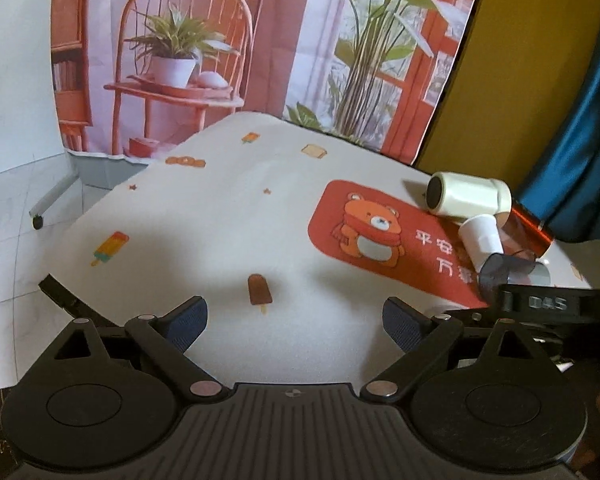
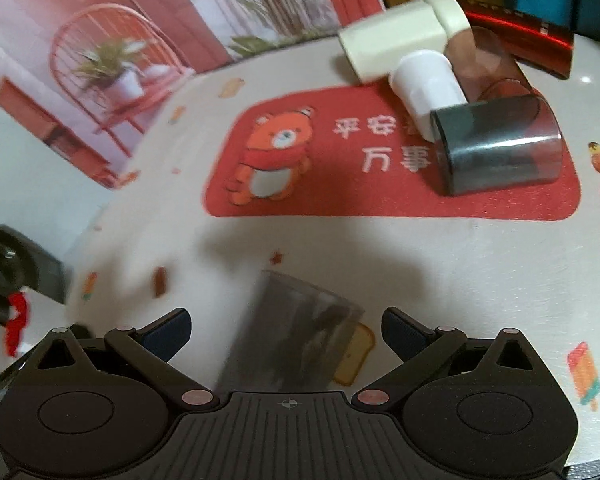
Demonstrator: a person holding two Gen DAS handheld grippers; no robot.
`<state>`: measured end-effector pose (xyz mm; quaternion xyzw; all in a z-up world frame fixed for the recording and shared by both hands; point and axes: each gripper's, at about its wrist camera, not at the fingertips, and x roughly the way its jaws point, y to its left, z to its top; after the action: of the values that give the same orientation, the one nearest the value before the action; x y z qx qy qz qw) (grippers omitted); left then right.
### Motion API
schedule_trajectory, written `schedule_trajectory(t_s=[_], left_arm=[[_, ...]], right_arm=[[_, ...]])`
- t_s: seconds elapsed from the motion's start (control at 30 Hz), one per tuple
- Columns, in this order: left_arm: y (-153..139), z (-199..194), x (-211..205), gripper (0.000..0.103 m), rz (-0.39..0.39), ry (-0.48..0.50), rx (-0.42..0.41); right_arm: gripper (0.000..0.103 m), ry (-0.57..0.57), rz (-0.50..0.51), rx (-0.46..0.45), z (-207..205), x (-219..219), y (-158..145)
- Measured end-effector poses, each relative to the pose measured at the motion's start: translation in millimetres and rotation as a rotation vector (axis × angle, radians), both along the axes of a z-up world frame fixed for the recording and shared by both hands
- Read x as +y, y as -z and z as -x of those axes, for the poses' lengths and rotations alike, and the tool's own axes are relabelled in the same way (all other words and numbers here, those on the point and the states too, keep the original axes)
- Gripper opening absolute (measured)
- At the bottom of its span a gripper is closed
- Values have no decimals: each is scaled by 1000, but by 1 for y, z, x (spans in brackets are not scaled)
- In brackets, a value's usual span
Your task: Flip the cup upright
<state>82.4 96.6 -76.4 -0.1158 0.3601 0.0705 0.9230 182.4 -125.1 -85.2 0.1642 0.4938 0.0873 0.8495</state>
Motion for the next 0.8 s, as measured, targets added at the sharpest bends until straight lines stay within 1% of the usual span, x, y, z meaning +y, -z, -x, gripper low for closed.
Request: schedule_trajectory(t_s=[0.07,0.1,0.17,0.2,0.23,0.3,0.43,0.5,0.63,0.8], left_arm=[[4,0,-1,96,8,11,13],[7,-1,-2,96,11,18,19],[13,-1,-3,96,16,36,28],[16,2,-3,96,17,41,32],[17,3,-4,96,17,44,36],[19,1,-5,96,14,46,43],[22,0,-5,96,10,48,56],[22,0,-6,96,8,50,59],[23,1,-6,96,13,55,66],[22,3,-11,96,6,75,64]], right_arm=[[95,13,15,19,-2,1,7],[93,18,1,30,-1,-1,10],[85,25,-39,52,1,-4,17],[76,27,-50,61,0,-5,21],[71,25,-81,67,2,-8,24],[70,44,-125,65,2,-13,31],[69,51,-155,25,13,-17,34],[69,52,-150,-2,19,-21,35],[69,63,-109,-53,34,-36,33],[69,137,-118,-72,45,-70,36]])
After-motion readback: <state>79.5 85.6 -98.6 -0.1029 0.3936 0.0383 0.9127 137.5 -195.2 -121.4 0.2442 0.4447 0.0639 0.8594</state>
